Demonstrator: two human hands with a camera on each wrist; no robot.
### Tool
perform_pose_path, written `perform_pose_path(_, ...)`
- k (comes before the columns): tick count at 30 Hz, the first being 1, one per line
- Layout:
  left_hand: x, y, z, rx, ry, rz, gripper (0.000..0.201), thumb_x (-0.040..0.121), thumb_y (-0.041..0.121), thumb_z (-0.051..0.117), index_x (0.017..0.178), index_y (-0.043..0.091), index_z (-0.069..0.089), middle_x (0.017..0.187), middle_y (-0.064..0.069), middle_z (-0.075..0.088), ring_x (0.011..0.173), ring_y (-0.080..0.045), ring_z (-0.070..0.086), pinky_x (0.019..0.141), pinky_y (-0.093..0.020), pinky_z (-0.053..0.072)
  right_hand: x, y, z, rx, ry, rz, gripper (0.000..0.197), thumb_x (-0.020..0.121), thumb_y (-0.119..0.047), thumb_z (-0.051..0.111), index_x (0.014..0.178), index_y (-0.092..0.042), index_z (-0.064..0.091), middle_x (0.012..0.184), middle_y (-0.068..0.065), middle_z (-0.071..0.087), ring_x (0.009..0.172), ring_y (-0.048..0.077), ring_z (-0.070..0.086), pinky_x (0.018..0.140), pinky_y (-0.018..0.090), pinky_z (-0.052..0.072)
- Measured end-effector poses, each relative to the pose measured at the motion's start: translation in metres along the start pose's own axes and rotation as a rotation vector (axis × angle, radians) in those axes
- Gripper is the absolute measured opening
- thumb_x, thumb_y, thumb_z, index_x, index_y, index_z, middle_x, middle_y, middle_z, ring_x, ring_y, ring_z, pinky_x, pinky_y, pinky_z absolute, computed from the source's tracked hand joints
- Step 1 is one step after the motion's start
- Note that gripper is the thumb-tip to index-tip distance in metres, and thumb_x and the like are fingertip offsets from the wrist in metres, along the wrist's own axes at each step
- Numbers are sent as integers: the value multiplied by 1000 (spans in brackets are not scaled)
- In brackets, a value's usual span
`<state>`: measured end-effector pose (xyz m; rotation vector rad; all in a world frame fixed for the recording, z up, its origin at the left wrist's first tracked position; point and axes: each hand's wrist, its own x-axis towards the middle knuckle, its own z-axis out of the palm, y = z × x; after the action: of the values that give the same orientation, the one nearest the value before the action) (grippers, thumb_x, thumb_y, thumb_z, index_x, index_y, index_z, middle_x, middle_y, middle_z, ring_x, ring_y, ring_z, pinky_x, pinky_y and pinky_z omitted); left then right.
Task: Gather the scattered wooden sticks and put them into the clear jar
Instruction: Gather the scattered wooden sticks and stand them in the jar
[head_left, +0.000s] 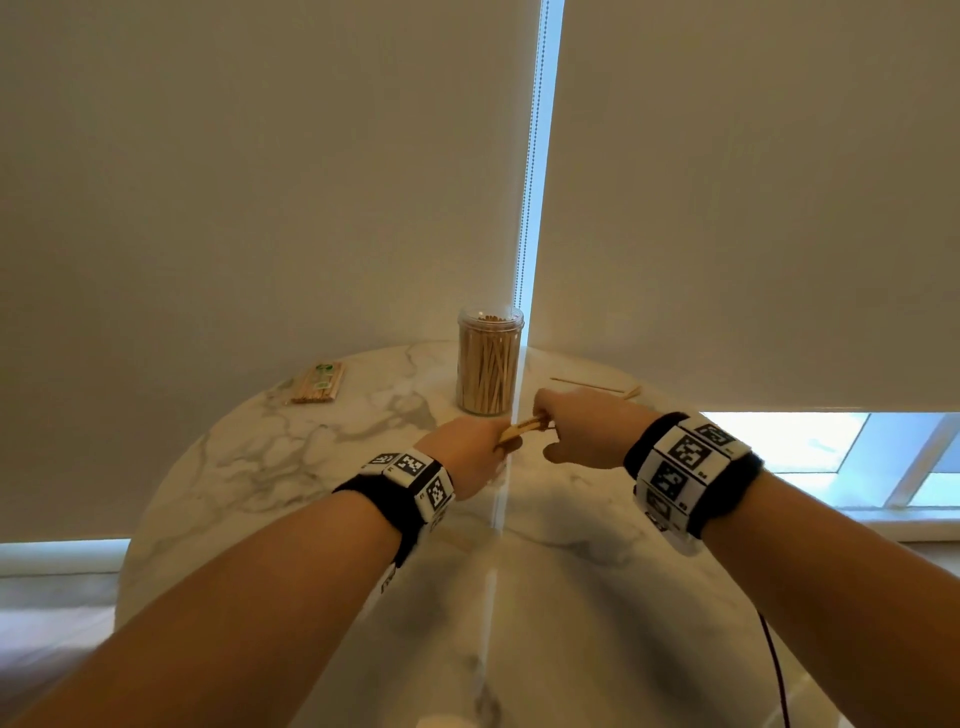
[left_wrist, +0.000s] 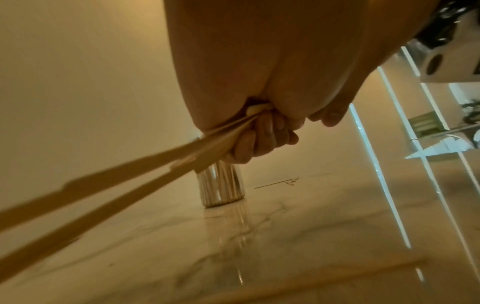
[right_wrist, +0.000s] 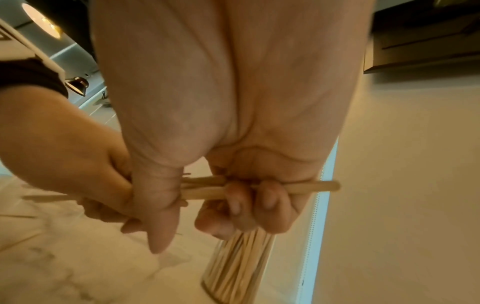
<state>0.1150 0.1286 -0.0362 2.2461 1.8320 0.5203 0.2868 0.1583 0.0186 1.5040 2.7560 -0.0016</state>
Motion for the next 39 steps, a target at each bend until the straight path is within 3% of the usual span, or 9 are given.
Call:
perform_pose_path(7, 4, -16, -25, -403, 320, -119, 38, 103, 45, 41, 79, 21, 56, 71, 2, 61, 58, -11, 51, 56, -27, 37, 0, 13, -12, 458, 153, 139, 37, 106, -30, 35, 99, -18, 70, 90, -1, 64, 80, 17, 57, 68, 29, 40)
perform_pose_path(11, 5, 2, -27, -958, 328, -106, 36, 104, 38, 45, 95, 10, 66, 85, -8, 76, 57, -6, 58, 54, -25, 41, 2, -12, -17, 764, 377, 103, 34, 103, -32, 45, 104, -17, 75, 101, 16, 73, 94, 31, 68, 64, 26, 49)
perform_pose_path(13, 2, 14, -29, -1104, 278, -103, 34, 103, 41, 46, 106, 14, 67, 91, -8, 77, 68, -11, 60, 54, -24, 41, 6, -21, -18, 869, 461, 56, 29, 102, -31, 51, 101, -16, 76, 97, 7, 75, 92, 19, 69, 69, 27, 52)
perform_pose_path(16, -4, 21, -27, -1213, 221, -88, 36, 101, 48, 46, 111, 19, 65, 82, -3, 73, 65, -11, 52, 52, -22, 39, 9, -32, -21, 956, 486, 19, 20, 98, -26, 60, 95, -11, 73, 86, 2, 74, 75, 9, 67, 63, 17, 50)
perform_pose_path(21, -15, 0, -30, -1137, 373, -198, 33, 101, 48, 45, 88, 21, 60, 65, 7, 50, 58, -10, 38, 53, -27, 31, 11, -47, -20, 1021, 401, 46, 36, 102, -36, 49, 93, -10, 72, 84, 2, 72, 63, 6, 57, 64, 34, 51)
perform_pose_path(25, -32, -25, -57, -1205, 474, -341, 34, 102, 50, 41, 88, 20, 51, 61, 6, 42, 56, -11, 45, 58, -31, 47, 4, -70, 8, 744, 68, 65, 28, 102, -35, 50, 104, -13, 67, 95, 4, 70, 77, 14, 62, 73, 33, 55)
perform_pose_path(28, -48, -39, -79, -1332, 492, -340, 34, 100, 51, 43, 89, 19, 45, 60, 5, 35, 44, -9, 35, 42, -24, 40, 2, -108, 37, 282, -251, -16, 53, 95, -61, 49, 95, -11, 66, 90, 3, 64, 85, 19, 59, 72, 30, 47)
perform_pose_path(34, -65, -62, -103, -1248, 587, -240, 40, 96, 60, 44, 81, 23, 42, 58, 5, 34, 44, -9, 24, 37, -22, 24, 7, -169, 58, -49, -259, -36, 104, 70, -90, 49, 134, -9, 53, 129, 14, 54, 113, 32, 54, 87, 41, 47)
perform_pose_path(39, -67, -75, -103, -1254, 655, -254, 42, 97, 59, 44, 80, 20, 37, 55, 8, 31, 45, -10, 24, 40, -23, 24, 12, -176, 49, -2, -288, -137, 46, 92, -43, 66, 117, -4, 64, 112, 11, 67, 89, 26, 59, 72, 32, 45)
